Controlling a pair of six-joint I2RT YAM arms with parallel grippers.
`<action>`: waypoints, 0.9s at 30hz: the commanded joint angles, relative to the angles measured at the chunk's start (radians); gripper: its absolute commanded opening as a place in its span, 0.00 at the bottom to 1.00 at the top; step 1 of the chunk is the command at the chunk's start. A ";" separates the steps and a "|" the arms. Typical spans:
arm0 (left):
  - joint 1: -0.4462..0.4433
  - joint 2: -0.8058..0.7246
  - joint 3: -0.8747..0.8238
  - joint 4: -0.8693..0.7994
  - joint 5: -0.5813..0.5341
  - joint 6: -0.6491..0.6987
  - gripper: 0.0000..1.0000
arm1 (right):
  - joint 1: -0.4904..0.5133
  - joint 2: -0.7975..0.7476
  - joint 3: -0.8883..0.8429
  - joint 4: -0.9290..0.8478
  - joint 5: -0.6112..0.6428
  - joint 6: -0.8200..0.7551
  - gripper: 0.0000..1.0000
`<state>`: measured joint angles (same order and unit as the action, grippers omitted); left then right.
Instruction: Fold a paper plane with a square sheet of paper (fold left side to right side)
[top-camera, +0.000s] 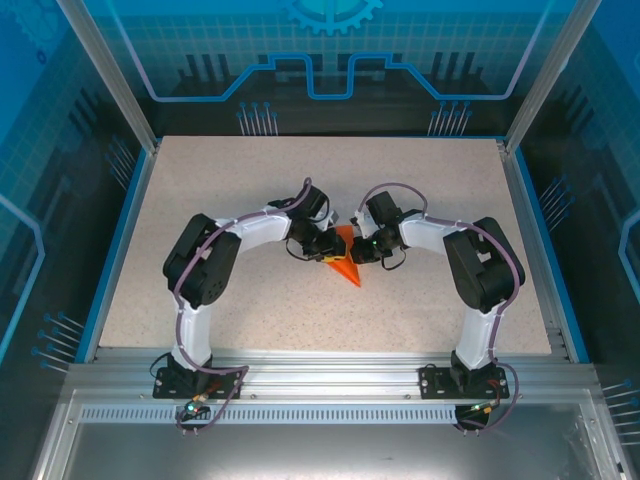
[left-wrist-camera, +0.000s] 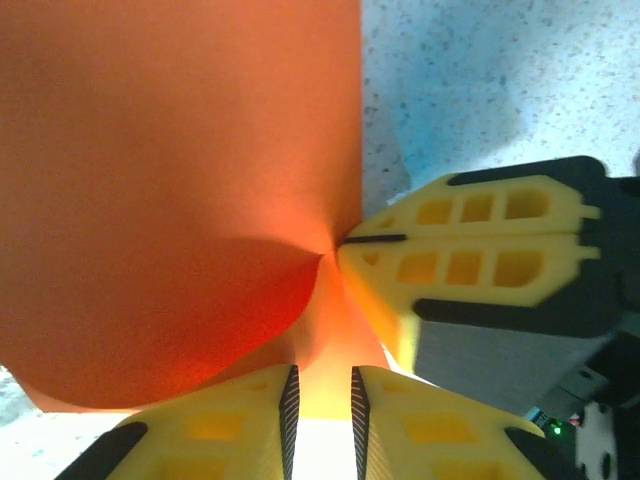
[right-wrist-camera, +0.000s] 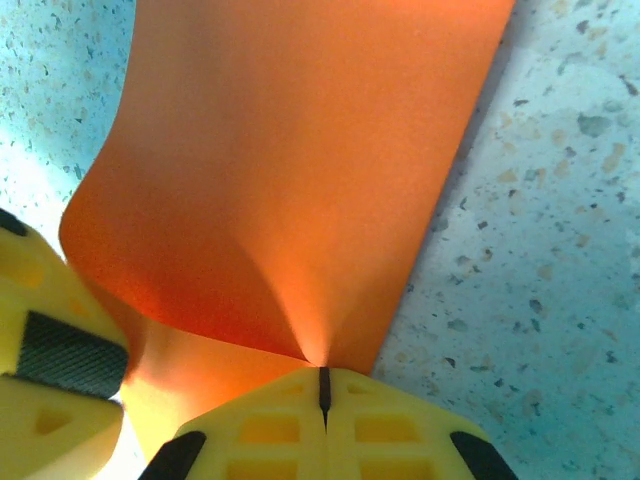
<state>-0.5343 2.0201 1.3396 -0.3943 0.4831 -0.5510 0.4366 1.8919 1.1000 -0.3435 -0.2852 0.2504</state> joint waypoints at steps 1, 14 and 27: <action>-0.006 0.023 0.002 -0.009 -0.019 -0.005 0.25 | -0.010 0.043 -0.009 -0.058 0.050 -0.017 0.00; -0.005 0.043 -0.014 -0.028 -0.057 0.008 0.24 | -0.009 0.032 -0.002 -0.068 0.068 -0.020 0.00; -0.005 0.057 -0.046 -0.021 -0.071 0.007 0.24 | -0.012 0.014 0.010 -0.068 0.056 -0.016 0.00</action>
<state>-0.5343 2.0510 1.3159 -0.3916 0.4343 -0.5503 0.4377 1.8919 1.1057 -0.3519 -0.2783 0.2432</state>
